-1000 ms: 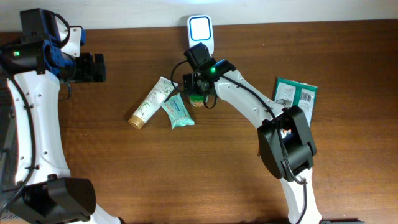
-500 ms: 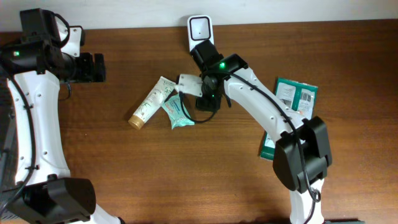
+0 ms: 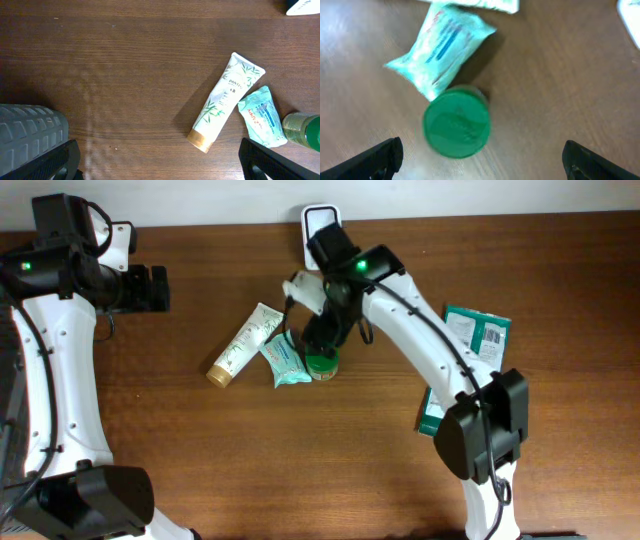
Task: Scan the item barcode
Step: 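Reach right gripper down and grasp the green-lidded jar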
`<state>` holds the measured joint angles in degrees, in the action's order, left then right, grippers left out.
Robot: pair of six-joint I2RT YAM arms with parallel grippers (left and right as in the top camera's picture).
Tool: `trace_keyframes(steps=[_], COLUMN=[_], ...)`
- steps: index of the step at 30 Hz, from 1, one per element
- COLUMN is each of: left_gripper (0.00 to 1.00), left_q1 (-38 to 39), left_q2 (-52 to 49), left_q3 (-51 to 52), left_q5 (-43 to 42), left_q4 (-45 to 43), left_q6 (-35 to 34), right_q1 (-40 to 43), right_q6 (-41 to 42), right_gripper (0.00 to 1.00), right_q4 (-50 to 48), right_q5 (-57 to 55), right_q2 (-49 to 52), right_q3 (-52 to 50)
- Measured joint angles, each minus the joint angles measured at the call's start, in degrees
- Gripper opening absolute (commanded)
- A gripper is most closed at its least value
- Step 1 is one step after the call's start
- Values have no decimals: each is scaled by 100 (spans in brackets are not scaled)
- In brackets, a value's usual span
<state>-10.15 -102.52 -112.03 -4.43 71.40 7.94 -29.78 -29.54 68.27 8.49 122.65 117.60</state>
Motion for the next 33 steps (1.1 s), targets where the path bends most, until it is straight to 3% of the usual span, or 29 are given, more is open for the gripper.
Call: trace_keyframes(steps=[4,7,9,14,16,17,21,22,24,26,27,28,30,33], left_gripper=[99,99,99,99,99,99,99,99,99,99,99,99,99,99], left_q1=[0,0,0,0,0,0,0,0,0,0,0,0,0,0], left_q2=[0,0,0,0,0,0,0,0,0,0,0,0,0,0], left_q3=[0,0,0,0,0,0,0,0,0,0,0,0,0,0], left_q5=[-2,-2,0,0,0,0,0,0,0,0,0,0,0,0], left_q4=[2,4,2,2,2,2,2,2,2,2,2,2,2,2], left_q6=[0,0,0,0,0,0,0,0,0,0,0,0,0,0], right_q1=[-264,-256,-256,-256,-256,-256,-256,-256,-256,-225,-175,-127,-35,9], right_q6=[-1178,-1519,-1600,-1652,-1659,-1641,-997,-748,546,2542,3244,3604,3661,3034], right_gripper=[98,99,88,79,68,67,68,73,74,74,80,95,98,100], right_q4=[-402,-992,-1049,-1097,-1093,-1088,-1084,-1088,-1198,-1272,-1333,-1412,-1460,-1523], right_q5=[-164,-267,-269,-267,-267,-271,-291,-387,-1134,-1655,-1661,-1565,-1266,-1086], right_q2=[-7,22,46,308,308,308,308,308,308,308,308,308,308,308], right_q3=[-741,-1167,-1176,-1182,-1182,-1185,-1185,-1185,-1187,-1187,-1187,-1187,-1187,-1187])
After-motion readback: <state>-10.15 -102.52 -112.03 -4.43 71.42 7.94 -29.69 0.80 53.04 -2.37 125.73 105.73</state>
